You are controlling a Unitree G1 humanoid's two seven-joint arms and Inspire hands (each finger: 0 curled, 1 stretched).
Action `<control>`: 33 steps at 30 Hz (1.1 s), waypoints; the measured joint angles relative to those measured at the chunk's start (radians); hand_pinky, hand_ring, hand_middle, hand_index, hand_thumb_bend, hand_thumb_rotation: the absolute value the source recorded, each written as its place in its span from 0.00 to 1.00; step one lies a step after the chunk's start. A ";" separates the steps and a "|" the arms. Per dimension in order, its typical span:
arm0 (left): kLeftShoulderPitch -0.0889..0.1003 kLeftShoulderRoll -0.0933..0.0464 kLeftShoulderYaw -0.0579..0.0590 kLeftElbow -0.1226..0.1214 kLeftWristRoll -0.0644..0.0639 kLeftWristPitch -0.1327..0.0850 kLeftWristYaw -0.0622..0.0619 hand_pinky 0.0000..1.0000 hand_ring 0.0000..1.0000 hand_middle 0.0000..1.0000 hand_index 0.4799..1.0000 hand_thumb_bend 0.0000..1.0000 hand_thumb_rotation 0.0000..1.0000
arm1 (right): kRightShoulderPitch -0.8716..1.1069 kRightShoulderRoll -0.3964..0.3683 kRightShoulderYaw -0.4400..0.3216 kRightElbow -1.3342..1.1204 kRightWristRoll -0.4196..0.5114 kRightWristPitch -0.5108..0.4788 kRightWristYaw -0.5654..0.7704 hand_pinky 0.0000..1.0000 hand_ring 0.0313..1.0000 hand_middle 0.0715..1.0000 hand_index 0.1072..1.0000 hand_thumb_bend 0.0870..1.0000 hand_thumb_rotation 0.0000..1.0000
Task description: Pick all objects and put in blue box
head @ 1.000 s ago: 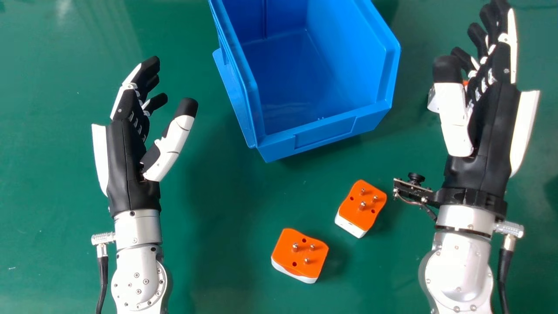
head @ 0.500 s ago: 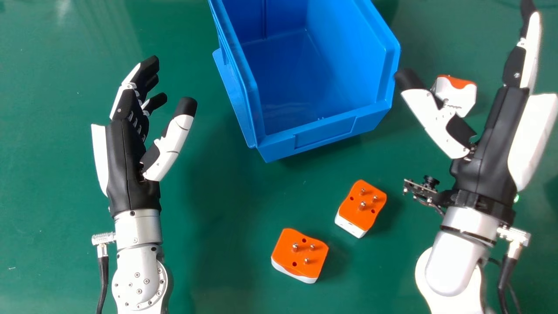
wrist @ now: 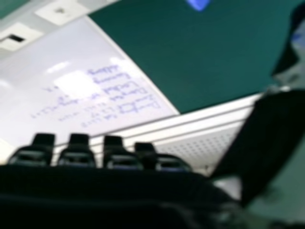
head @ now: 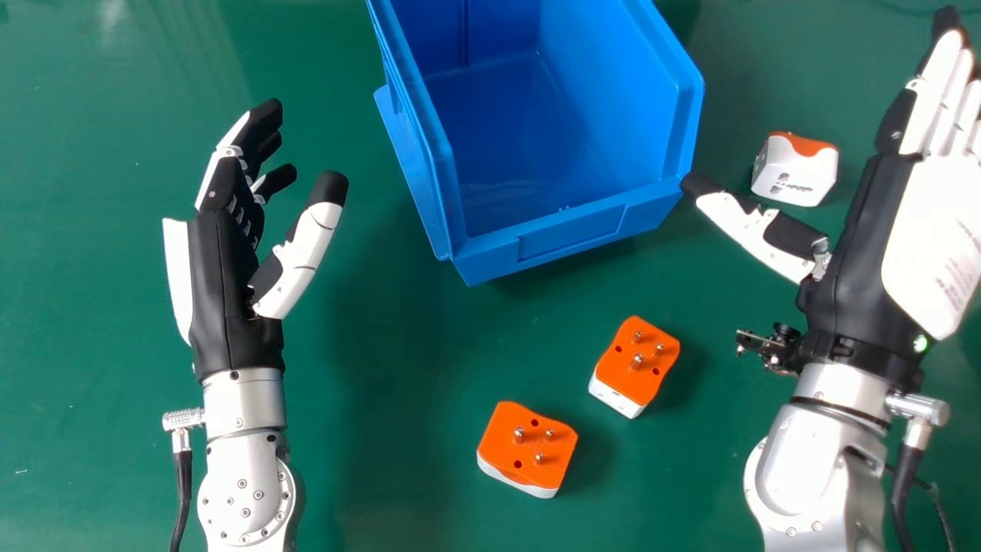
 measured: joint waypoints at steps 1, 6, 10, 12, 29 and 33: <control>0.000 0.000 0.000 0.000 0.000 0.000 0.000 0.80 0.87 0.86 0.62 0.76 0.51 | 0.001 -0.001 0.003 -0.002 0.000 0.015 0.006 1.00 1.00 1.00 1.00 0.86 0.29; 0.001 0.000 0.001 0.000 -0.001 0.000 -0.001 0.80 0.87 0.86 0.62 0.76 0.51 | 0.004 -0.005 0.015 -0.013 -0.002 0.078 0.030 1.00 1.00 1.00 1.00 0.87 0.28; 0.001 0.000 0.001 0.000 0.000 0.000 0.001 0.80 0.87 0.86 0.62 0.76 0.51 | 0.004 -0.025 0.028 -0.023 -0.015 0.126 0.073 1.00 1.00 1.00 1.00 0.86 0.29; 0.001 0.000 0.001 0.000 0.001 0.000 0.002 0.80 0.87 0.86 0.62 0.76 0.51 | 0.004 -0.041 0.034 -0.030 -0.032 0.152 0.106 1.00 1.00 1.00 1.00 0.85 0.30; 0.001 0.001 0.002 0.002 0.001 0.000 0.006 0.80 0.87 0.86 0.61 0.75 0.51 | -0.071 -0.242 0.030 -0.006 -0.039 0.245 0.315 0.89 1.00 1.00 1.00 0.81 0.17; 0.001 0.001 0.002 0.002 -0.001 0.000 0.005 0.80 0.87 0.86 0.62 0.76 0.51 | -0.096 -0.303 0.030 0.007 -0.035 0.231 0.359 0.87 1.00 1.00 1.00 0.81 0.17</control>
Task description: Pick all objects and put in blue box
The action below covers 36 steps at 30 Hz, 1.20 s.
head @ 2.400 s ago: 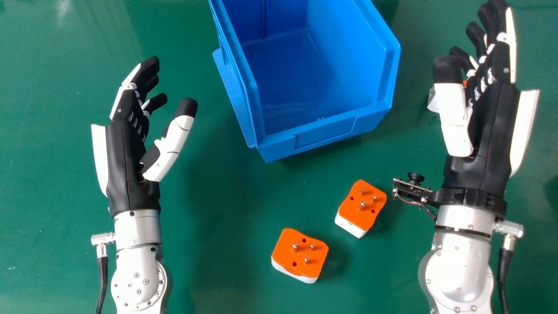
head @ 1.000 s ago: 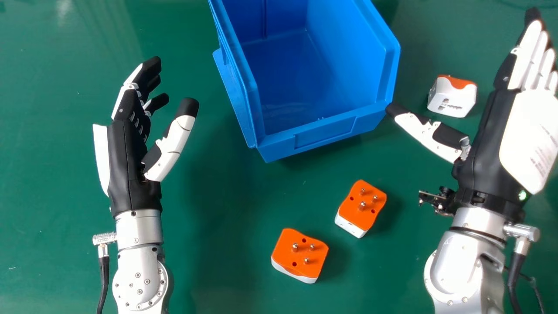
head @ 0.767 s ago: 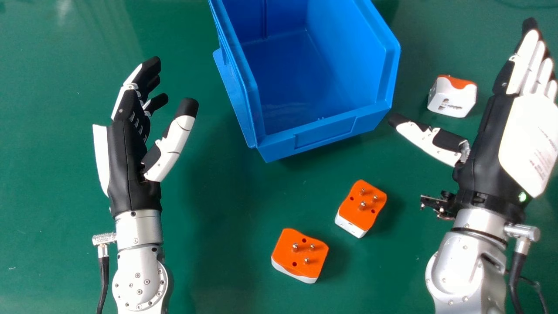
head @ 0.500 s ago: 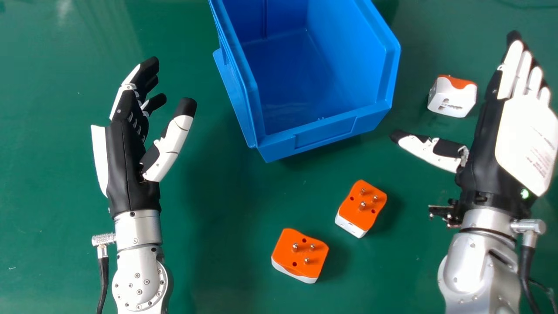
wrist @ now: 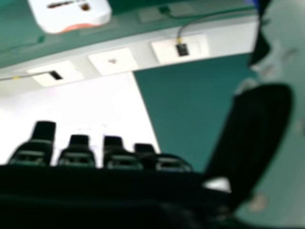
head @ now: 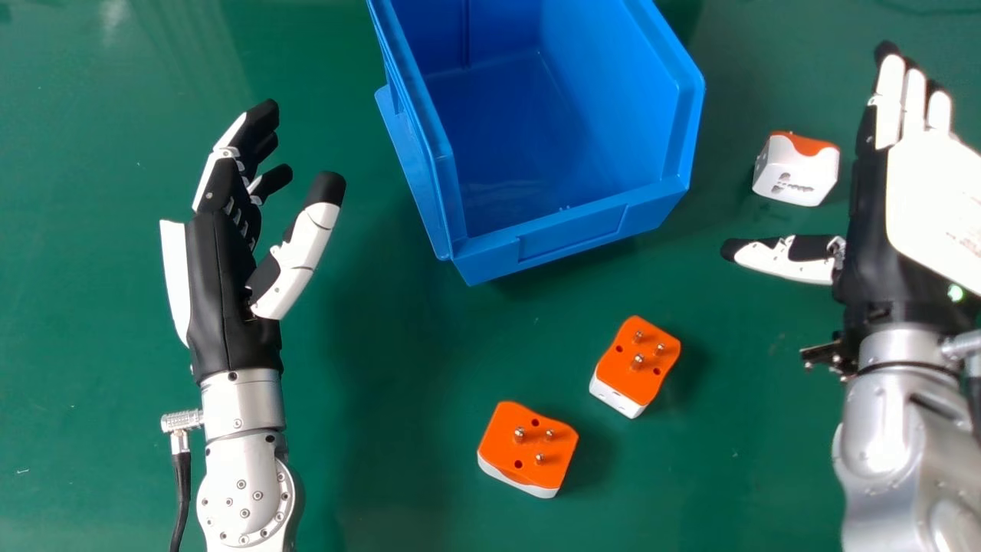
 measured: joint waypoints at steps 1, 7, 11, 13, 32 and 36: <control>0.000 0.000 0.000 0.000 0.000 0.000 -0.002 0.80 0.87 0.86 0.62 0.76 0.51 | -0.008 -0.014 0.000 0.003 0.000 -0.005 0.009 0.87 1.00 1.00 1.00 0.81 0.17; 0.000 0.000 0.001 0.000 0.002 0.000 0.004 0.79 0.87 0.86 0.62 0.76 0.51 | -0.060 -0.088 0.000 0.030 0.000 -0.033 0.039 0.85 1.00 1.00 1.00 0.83 0.19; 0.000 0.001 0.001 0.000 0.006 -0.001 0.014 0.79 0.87 0.86 0.62 0.75 0.52 | -0.098 -0.125 0.009 0.058 -0.005 -0.047 0.071 0.86 1.00 1.00 1.00 0.84 0.21; 0.000 0.001 0.001 0.000 0.009 0.000 0.016 0.79 0.87 0.86 0.62 0.76 0.52 | -0.126 -0.151 0.022 0.078 -0.009 -0.049 0.101 0.86 1.00 1.00 1.00 0.84 0.22; -0.006 -0.001 -0.002 0.001 0.022 -0.001 0.039 0.79 0.86 0.86 0.61 0.75 0.51 | -0.358 -0.396 0.150 0.268 -0.066 -0.250 0.336 0.79 0.96 0.96 0.97 0.88 0.12; -0.010 -0.001 0.000 0.004 0.019 -0.001 0.036 0.79 0.86 0.86 0.61 0.76 0.52 | -0.407 -0.418 0.173 0.345 -0.074 -0.289 0.369 0.78 0.95 0.95 0.94 0.89 0.09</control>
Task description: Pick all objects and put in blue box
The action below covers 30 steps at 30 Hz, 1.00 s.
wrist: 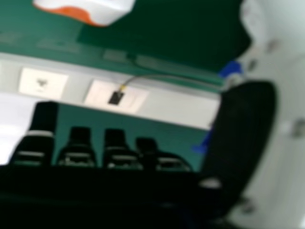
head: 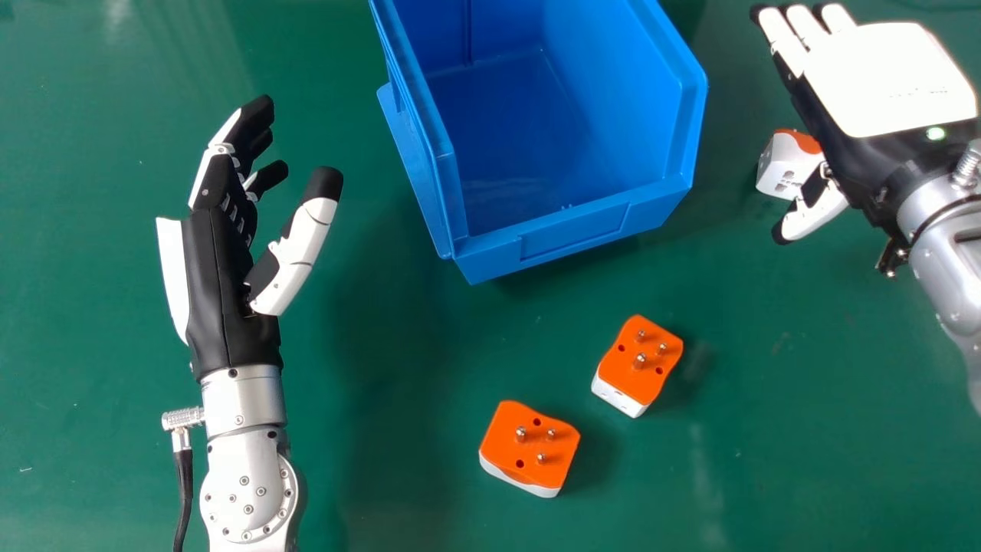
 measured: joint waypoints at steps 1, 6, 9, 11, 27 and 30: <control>-0.001 0.000 0.000 0.001 0.000 0.000 0.000 0.79 0.86 0.86 0.61 0.76 0.52 | -0.014 -0.006 0.007 0.018 -0.002 -0.003 0.017 0.78 0.95 0.94 0.94 0.89 0.09; -0.008 -0.001 -0.001 0.001 -0.001 0.000 -0.001 0.79 0.86 0.86 0.61 0.76 0.52 | -0.095 -0.030 0.038 0.119 -0.004 -0.044 0.056 0.78 0.94 0.94 0.93 0.87 0.07; -0.009 -0.002 -0.001 0.001 -0.001 0.000 -0.001 0.79 0.86 0.86 0.61 0.76 0.52 | -0.132 -0.040 0.061 0.169 -0.007 -0.077 0.062 0.78 0.94 0.94 0.92 0.87 0.07; -0.010 -0.005 -0.002 0.001 0.000 0.000 -0.001 0.79 0.86 0.86 0.61 0.76 0.52 | -0.160 -0.044 0.080 0.220 -0.013 -0.103 0.065 0.75 0.92 0.92 0.91 0.87 0.06; -0.018 -0.007 -0.002 0.009 -0.006 0.000 0.004 0.79 0.86 0.86 0.61 0.75 0.51 | -0.321 -0.026 0.223 0.583 -0.048 -0.217 -0.016 0.70 0.86 0.88 0.88 0.81 0.08; -0.019 -0.007 -0.002 0.015 -0.007 0.000 0.005 0.79 0.86 0.86 0.61 0.75 0.51 | -0.338 -0.013 0.243 0.618 -0.051 -0.226 -0.034 0.70 0.85 0.88 0.87 0.80 0.09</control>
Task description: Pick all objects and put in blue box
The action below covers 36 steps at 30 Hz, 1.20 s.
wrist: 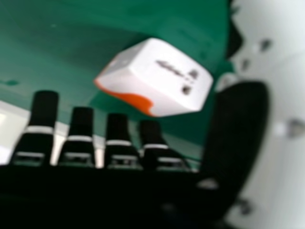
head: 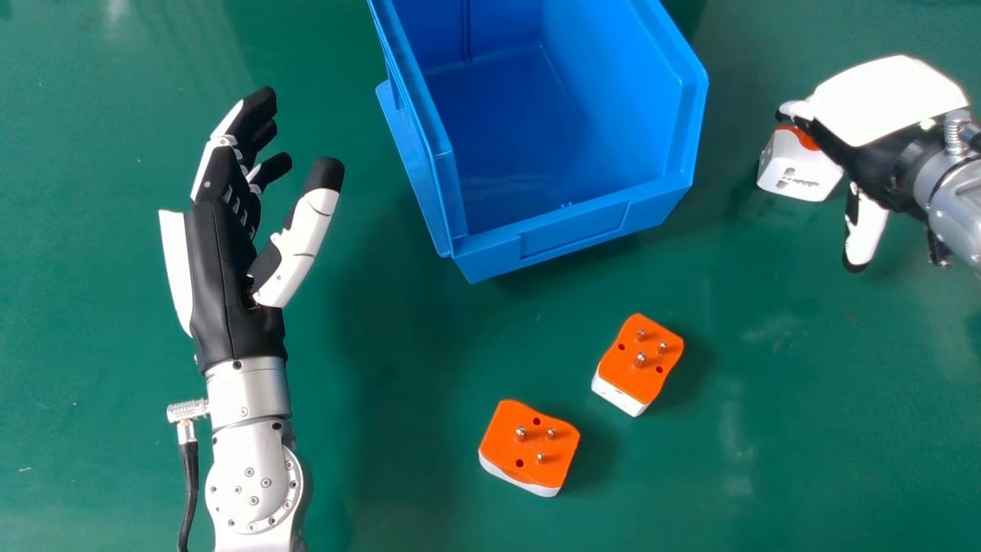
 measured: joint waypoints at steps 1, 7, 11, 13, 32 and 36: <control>-0.001 0.000 0.000 0.003 0.000 0.000 0.000 0.79 0.86 0.86 0.61 0.75 0.51 | -0.006 0.004 0.009 0.013 -0.003 -0.006 -0.005 0.70 0.86 0.88 0.87 0.80 0.09; -0.003 0.000 0.000 0.009 0.000 0.000 0.000 0.79 0.86 0.86 0.61 0.75 0.51 | -0.030 0.020 0.036 0.051 -0.015 -0.014 -0.024 0.69 0.86 0.89 0.88 0.79 0.11; -0.004 0.000 0.000 0.009 0.000 -0.001 0.000 0.79 0.86 0.86 0.61 0.75 0.51 | -0.047 0.030 0.038 0.071 -0.013 -0.018 -0.030 0.69 0.86 0.89 0.88 0.77 0.13; -0.004 0.000 0.000 0.009 0.000 -0.001 0.000 0.79 0.86 0.86 0.61 0.75 0.51 | -0.059 0.040 0.038 0.091 -0.005 -0.019 -0.031 0.68 0.86 0.89 0.88 0.76 0.13; -0.003 0.001 0.004 0.012 0.009 -0.017 0.010 0.79 0.86 0.86 0.62 0.74 0.50 | -0.196 0.103 0.059 0.294 0.039 -0.042 -0.025 0.70 0.87 0.90 0.90 0.75 0.10; -0.003 0.001 0.004 0.016 0.009 -0.017 0.010 0.79 0.86 0.86 0.62 0.73 0.50 | -0.207 0.105 0.068 0.312 0.043 -0.060 -0.032 0.70 0.87 0.90 0.90 0.75 0.09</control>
